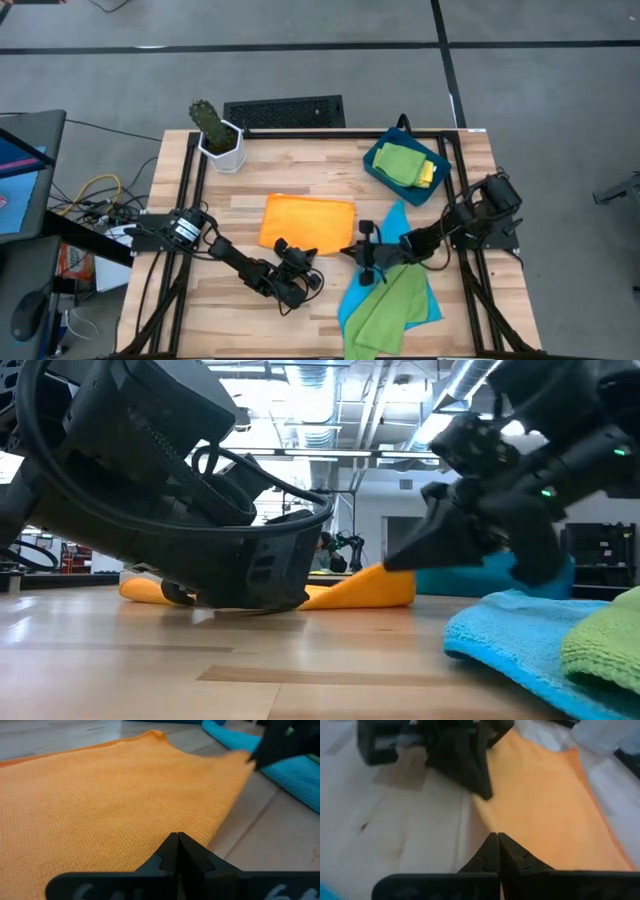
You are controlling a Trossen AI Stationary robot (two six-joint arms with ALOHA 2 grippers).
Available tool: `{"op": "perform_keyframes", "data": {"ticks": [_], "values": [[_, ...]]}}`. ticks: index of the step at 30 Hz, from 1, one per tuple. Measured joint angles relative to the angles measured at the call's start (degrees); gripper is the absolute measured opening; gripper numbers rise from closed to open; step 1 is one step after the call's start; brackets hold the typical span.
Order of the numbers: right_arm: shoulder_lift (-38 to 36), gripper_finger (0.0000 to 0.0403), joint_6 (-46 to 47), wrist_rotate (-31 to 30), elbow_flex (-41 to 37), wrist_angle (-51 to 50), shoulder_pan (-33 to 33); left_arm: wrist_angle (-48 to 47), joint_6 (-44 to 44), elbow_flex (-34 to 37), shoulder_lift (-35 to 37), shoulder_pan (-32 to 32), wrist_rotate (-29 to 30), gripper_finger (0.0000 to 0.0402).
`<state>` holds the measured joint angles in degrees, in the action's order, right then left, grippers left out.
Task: Fold microfiber towels
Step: Fold the orange microfiber cloth
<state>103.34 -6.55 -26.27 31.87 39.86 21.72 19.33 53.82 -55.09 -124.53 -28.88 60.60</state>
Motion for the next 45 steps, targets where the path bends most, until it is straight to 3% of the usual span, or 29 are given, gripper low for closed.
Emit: {"op": "perform_keyframes", "data": {"ticks": [9, 20, 25, 33, 38, 45], "values": [[5.5, 0.0017, -6.0, 10.3, 9.1, 0.0, -4.3, 0.1, 0.0, 0.0, -0.1, 0.0, -0.4, 0.0], [13.8, 0.002, -11.5, 12.7, 19.3, -4.0, -6.3, 0.5, -2.1, 0.3, 0.2, -0.5, 0.6, 0.0], [14.0, 0.0017, -12.5, 15.6, 19.6, -3.3, -7.1, -5.2, -4.2, 0.3, 4.0, -1.7, -3.4, 0.0], [14.3, 0.0018, -12.5, 17.3, 19.5, -3.6, -9.1, -9.4, -10.9, 0.1, 11.9, -2.4, -19.4, 0.0], [14.3, 0.0018, -11.5, 20.5, 19.5, -1.2, -9.6, -11.1, -13.4, 0.0, 13.3, -3.5, -18.6, 0.0], [14.3, 0.0018, -12.0, 22.1, 21.9, -2.8, -8.7, -20.1, -8.2, 0.1, 13.5, -5.7, -18.0, 0.0]]}}
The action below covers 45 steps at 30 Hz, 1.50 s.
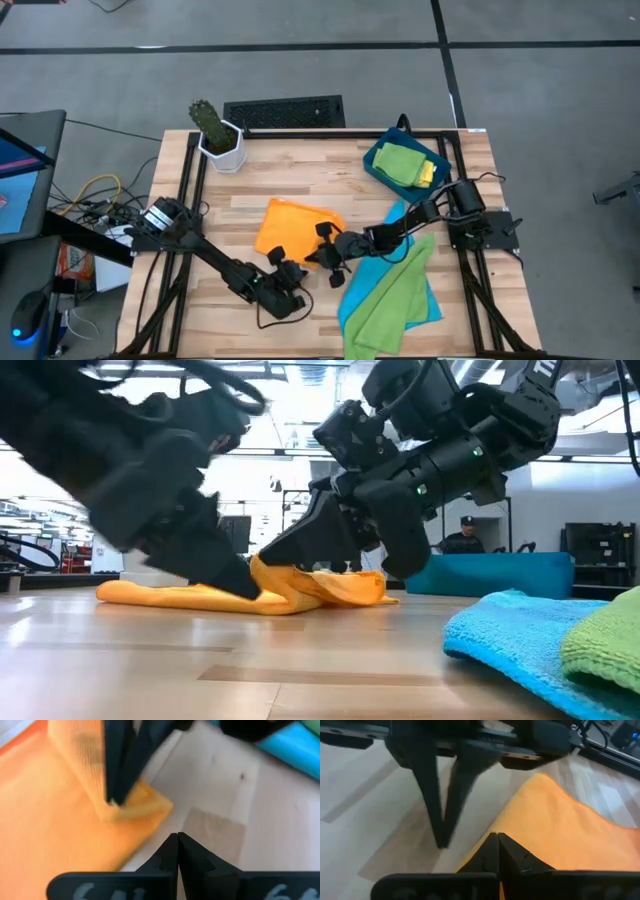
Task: Fold microfiber towels
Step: Fold the orange microfiber cloth
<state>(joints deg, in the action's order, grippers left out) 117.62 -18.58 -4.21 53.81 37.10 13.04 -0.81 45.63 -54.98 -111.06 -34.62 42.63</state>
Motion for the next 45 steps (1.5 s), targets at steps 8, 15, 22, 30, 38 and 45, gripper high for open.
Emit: {"op": "perform_keyframes", "data": {"ticks": [8, 15, 22, 30, 38, 45], "values": [[0.0, 0.0022, -0.5, 1.1, 0.4, -0.9, -0.8, -13.1, 7.6, -0.1, 2.4, -3.0, 4.8, 0.0], [-0.1, 0.0018, -0.5, 2.9, 0.4, 0.1, -0.8, -21.6, 17.2, 0.0, 0.4, -4.1, 13.3, 0.0], [6.1, 0.0021, -0.8, 2.9, 5.0, 0.4, -0.8, -17.8, 19.0, 0.0, -3.6, -3.4, 12.8, 0.0], [9.4, 0.0028, -0.9, 2.8, 10.2, -4.4, -0.7, -16.7, 19.9, -0.1, -4.8, -3.4, 13.7, 0.0], [10.7, 0.0043, 2.4, 3.0, 10.7, -5.2, -1.2, -18.9, 16.1, -1.9, -1.5, -4.1, 14.7, 0.0], [10.8, 0.0079, 3.0, 2.8, 10.6, -4.4, -1.2, -14.6, 10.0, -4.0, -1.5, -5.8, 15.3, 0.0]]}}
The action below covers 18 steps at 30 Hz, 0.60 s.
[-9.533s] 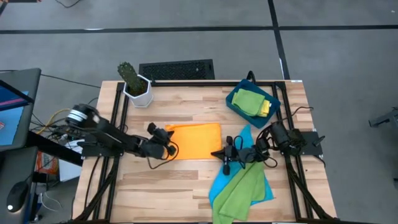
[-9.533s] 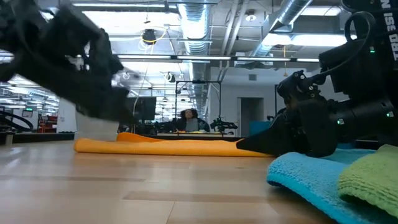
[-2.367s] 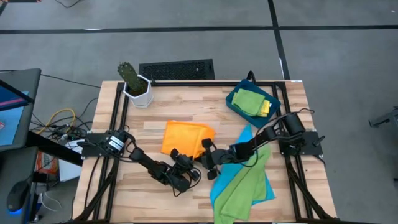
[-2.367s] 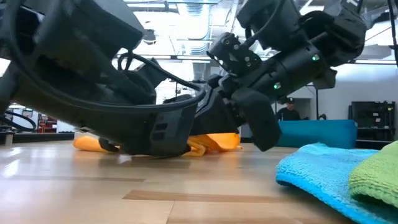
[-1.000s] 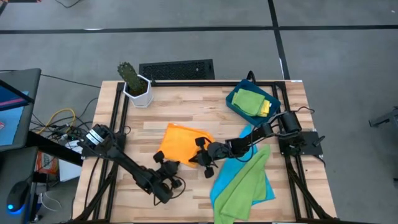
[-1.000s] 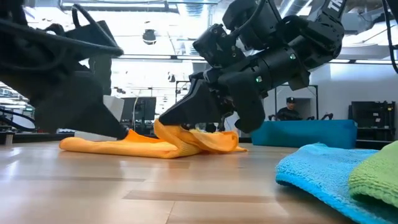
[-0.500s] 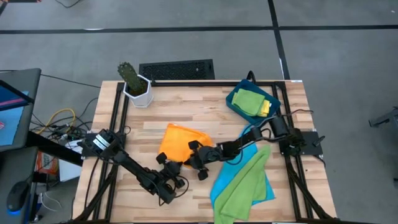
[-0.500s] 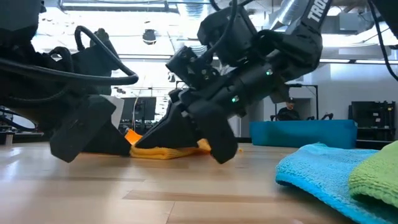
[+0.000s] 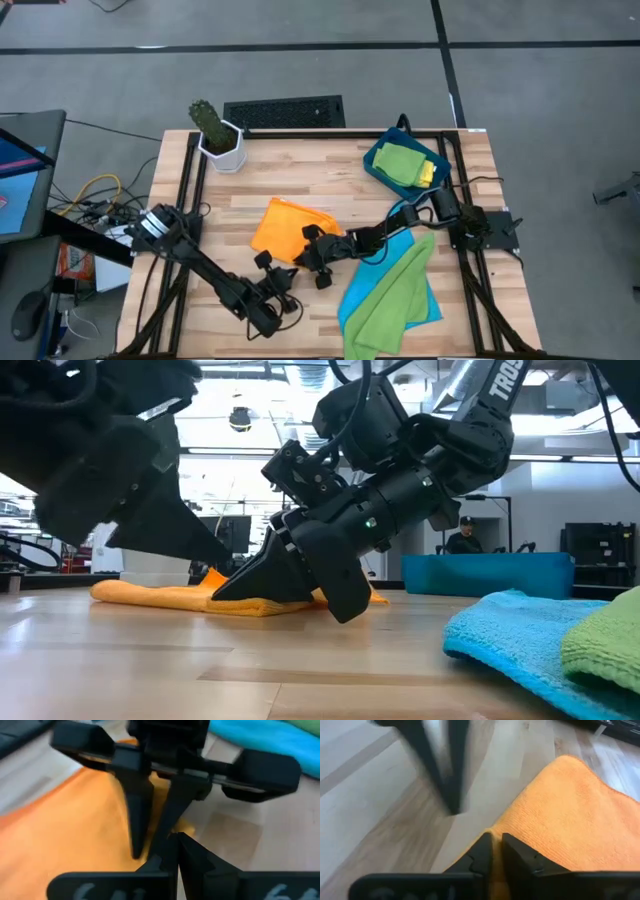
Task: Fold microfiber towels
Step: Fold the orange microfiber cloth
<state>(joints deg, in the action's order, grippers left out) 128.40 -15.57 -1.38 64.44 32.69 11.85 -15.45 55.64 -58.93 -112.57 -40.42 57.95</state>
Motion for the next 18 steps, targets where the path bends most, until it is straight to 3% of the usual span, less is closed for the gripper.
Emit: {"op": "perform_keyframes", "data": {"ticks": [18], "values": [[-3.6, 0.0199, -0.6, 0.0, -0.4, -2.6, 0.0, -0.1, 4.9, 3.1, -0.1, 0.1, 0.4, 0.0]]}}
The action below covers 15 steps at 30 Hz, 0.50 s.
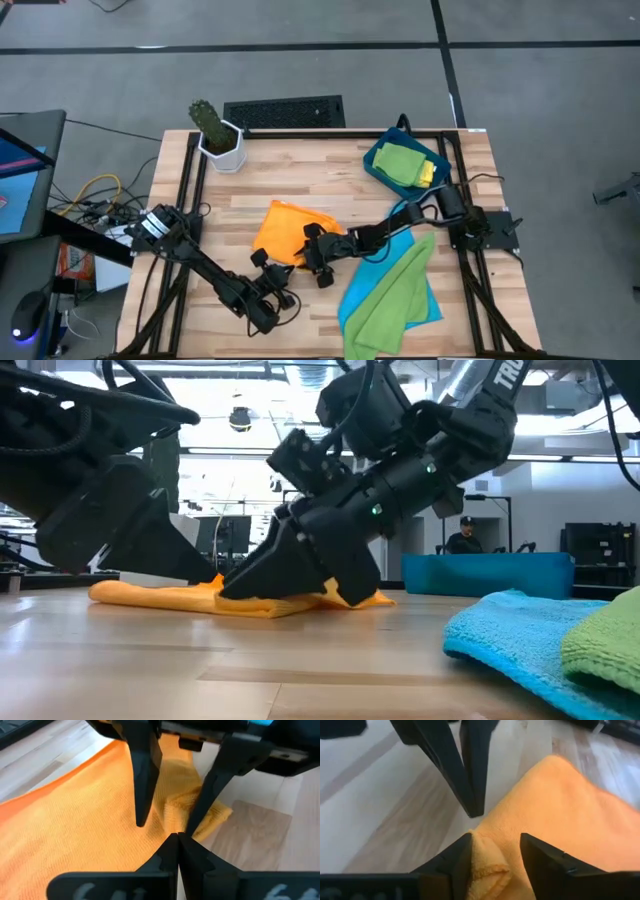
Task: Fold microfiber towels
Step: Fold the orange microfiber cloth
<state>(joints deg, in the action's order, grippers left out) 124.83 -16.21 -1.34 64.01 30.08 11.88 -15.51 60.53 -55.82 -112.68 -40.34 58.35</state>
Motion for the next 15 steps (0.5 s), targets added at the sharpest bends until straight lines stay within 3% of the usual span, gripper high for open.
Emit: {"op": "perform_keyframes", "data": {"ticks": [9, 15], "values": [[-2.1, 0.0214, -1.0, 0.2, 0.0, -0.6, 0.0, 0.2, -0.1, -0.8, 0.1, -0.5, 1.3, 0.0], [-6.9, 0.0209, -2.3, 0.1, 0.2, -6.8, 0.3, 0.0, -6.5, -5.2, 0.2, -0.6, 2.4, 0.0]]}}
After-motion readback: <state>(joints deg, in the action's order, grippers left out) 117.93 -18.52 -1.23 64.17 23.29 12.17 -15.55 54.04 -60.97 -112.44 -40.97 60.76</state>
